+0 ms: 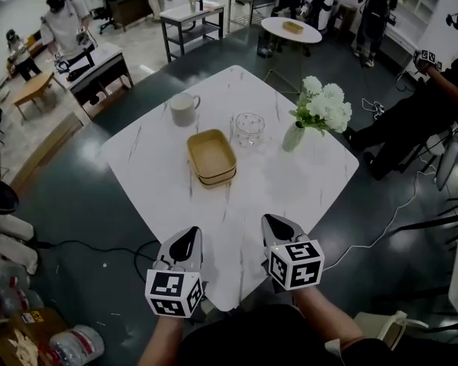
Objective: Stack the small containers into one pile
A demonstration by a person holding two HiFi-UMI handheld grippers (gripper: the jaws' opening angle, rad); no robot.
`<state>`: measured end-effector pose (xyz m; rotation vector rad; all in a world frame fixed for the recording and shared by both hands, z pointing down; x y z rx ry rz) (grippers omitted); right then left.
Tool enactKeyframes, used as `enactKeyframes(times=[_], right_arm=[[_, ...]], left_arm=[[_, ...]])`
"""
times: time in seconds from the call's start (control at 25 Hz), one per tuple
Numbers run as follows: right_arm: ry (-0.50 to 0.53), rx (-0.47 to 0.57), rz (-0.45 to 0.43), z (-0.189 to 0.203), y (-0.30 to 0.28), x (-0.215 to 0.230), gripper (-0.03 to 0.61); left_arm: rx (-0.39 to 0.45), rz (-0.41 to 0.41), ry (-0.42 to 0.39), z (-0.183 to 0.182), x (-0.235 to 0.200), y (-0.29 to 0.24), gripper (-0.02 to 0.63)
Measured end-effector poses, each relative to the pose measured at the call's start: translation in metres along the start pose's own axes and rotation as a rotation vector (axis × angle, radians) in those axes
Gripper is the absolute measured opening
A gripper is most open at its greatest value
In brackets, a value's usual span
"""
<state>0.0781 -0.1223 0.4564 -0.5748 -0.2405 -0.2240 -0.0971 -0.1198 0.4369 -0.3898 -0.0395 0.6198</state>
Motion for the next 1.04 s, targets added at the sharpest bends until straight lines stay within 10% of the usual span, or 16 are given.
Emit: enactKeyframes(times=[1.04], right_arm=[[0.017, -0.007, -0.048, -0.005, 0.005, -0.008, -0.002]], left_arm=[[0.046, -0.03, 0.025, 0.0, 0.01, 0.02, -0.008]])
Point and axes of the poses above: the fingertips, and each gripper's own axes: y backward along the fingers, x to its right, z out of its underside, the point moved 2 cm from there along y, backward along the fingers, and after that the axes turned 7 degrees about -y, right-handed, at the moved point
